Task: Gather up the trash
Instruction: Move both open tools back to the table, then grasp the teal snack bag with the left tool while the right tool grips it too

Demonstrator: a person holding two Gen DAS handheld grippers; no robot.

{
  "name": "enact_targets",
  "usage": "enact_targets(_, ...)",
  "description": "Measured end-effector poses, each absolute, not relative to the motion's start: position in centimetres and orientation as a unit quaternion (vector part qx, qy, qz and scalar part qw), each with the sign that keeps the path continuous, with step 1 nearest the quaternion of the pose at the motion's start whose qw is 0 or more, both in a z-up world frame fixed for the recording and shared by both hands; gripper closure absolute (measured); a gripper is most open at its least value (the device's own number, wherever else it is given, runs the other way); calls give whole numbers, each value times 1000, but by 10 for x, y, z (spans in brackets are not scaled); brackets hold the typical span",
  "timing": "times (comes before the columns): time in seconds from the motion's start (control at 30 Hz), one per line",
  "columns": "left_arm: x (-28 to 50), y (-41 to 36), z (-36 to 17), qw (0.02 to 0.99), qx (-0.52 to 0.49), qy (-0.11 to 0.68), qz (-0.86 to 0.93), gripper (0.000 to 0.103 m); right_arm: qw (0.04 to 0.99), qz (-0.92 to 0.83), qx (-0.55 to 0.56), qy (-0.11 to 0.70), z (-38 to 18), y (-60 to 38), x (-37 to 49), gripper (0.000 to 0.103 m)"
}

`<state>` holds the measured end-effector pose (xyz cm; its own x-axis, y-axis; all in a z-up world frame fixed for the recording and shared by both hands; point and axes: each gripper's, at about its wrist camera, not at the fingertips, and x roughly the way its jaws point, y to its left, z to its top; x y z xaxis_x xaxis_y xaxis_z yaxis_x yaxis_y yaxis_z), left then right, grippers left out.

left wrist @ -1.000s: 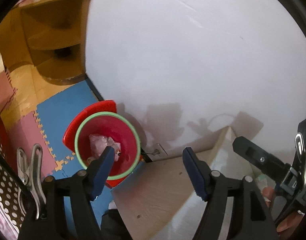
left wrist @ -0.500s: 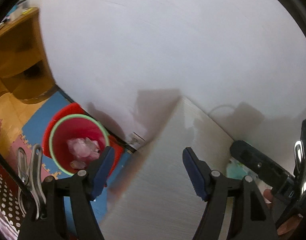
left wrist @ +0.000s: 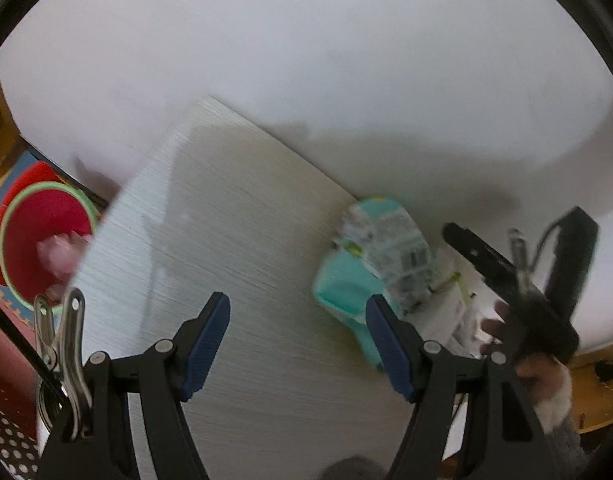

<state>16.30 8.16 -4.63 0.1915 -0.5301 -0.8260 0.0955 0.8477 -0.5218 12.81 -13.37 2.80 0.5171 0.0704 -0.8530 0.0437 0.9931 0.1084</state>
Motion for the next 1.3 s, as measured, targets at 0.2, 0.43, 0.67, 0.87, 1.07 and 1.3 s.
enact_targets(0.2,164,46,-61,726,-225,612,-220,28,859,49,-22,509,-1,-147,134,36)
enact_targets(0.43,164,10,-74,732,-194,620,-205,28,843,50,-48,534,-32,-159,125,36)
enact_targets(0.67,166,-7,-88,733,-165,638,-166,66,849,66,-33,524,-36,-167,118,50)
enact_targets(0.87,166,4,-72,752,-126,629,-149,79,849,106,11,517,-31,-182,106,83)
enact_targets(1.07,167,28,-46,773,-127,608,-126,82,855,137,30,499,-20,-177,99,92)
enact_targets(1.3,156,50,-21,802,-114,578,-102,83,863,166,30,475,13,-160,99,94)
